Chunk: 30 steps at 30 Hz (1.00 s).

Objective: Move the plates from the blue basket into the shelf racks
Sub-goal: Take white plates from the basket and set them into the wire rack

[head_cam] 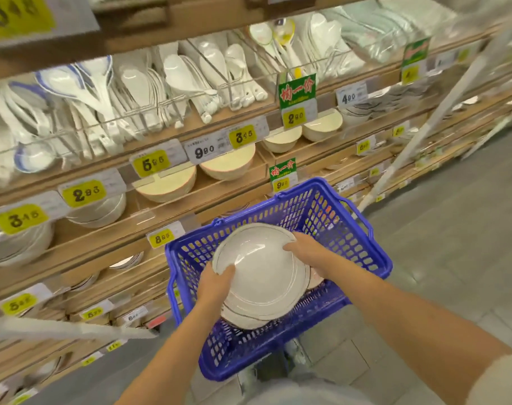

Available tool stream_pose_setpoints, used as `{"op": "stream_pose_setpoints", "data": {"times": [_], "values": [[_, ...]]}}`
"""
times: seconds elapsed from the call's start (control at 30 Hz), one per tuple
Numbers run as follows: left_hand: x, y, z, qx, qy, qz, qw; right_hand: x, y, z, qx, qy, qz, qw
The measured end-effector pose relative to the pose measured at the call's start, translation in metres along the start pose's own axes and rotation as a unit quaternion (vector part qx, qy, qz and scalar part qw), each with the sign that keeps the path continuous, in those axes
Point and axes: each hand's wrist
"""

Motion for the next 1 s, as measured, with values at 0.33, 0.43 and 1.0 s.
{"op": "stream_pose_setpoints", "data": {"times": [0.33, 0.43, 1.0], "values": [[-0.082, 0.056, 0.054, 0.074, 0.038, 0.021, 0.996, -0.019, -0.071, 0.082, -0.073, -0.024, -0.215, 0.974], [-0.09, 0.093, 0.074, 0.082, 0.057, 0.021, 0.995, -0.035, -0.104, 0.095, -0.104, -0.035, -0.236, 0.965], [-0.099, 0.365, 0.19, 0.173, 0.108, -0.018, 0.979, -0.182, -0.343, 0.176, -0.198, -0.063, -0.256, 0.944]]}}
Point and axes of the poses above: each hand's wrist, its own z-axis away from the middle knuckle, its own y-axis out of the palm, x = y × z, and after that the axes turned 13 degrees about z, right-handed
